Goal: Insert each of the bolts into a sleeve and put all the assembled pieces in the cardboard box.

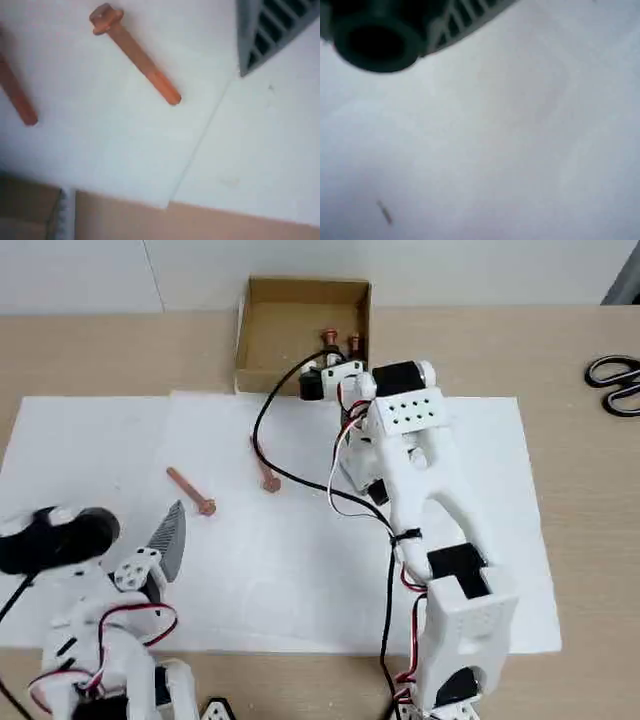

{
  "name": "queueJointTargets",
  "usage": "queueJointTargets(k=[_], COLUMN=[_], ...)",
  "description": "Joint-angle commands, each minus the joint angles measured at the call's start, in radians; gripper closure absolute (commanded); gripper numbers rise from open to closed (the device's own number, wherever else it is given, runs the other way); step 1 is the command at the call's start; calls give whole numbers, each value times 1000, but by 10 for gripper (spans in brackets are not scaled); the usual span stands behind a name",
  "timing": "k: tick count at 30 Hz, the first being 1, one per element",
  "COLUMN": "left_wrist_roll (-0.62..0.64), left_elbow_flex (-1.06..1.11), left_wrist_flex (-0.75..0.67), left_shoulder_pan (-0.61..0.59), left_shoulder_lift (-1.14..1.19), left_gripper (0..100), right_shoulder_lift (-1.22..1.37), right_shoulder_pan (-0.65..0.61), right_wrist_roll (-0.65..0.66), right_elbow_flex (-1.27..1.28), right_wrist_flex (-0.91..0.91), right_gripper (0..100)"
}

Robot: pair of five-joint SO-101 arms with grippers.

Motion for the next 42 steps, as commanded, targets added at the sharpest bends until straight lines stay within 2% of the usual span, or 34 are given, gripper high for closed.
queueJointTargets(k=[1, 7, 10, 18, 24, 31, 35, 42], left_wrist_roll=[-11, -11, -12, -61, -61, -55, -55, -58], left_elbow_flex=[-81, -93, -134, -355, -532, -829, -914, -794], left_wrist_flex=[5, 12, 75, 285, 307, 468, 436, 313], left_shoulder_pan=[-6, -6, -6, -6, -6, -2, -2, -2], left_shoulder_lift=[0, 0, 0, 0, 34, 463, 694, 1045], left_gripper=[675, 675, 675, 675, 675, 675, 675, 675], right_shoulder_lift=[-79, -77, -77, -77, -77, -77, -77, -53], right_shoulder_pan=[-5, -4, -4, -4, -4, -4, -4, -4], right_wrist_roll=[-9, -49, -49, -51, -51, -51, -51, -94], right_elbow_flex=[17, 44, 44, 44, 44, 44, 44, 60], right_wrist_flex=[18, 15, 13, 10, 10, 10, 8, -8], right_gripper=[995, 995, 995, 995, 995, 995, 993, 992])
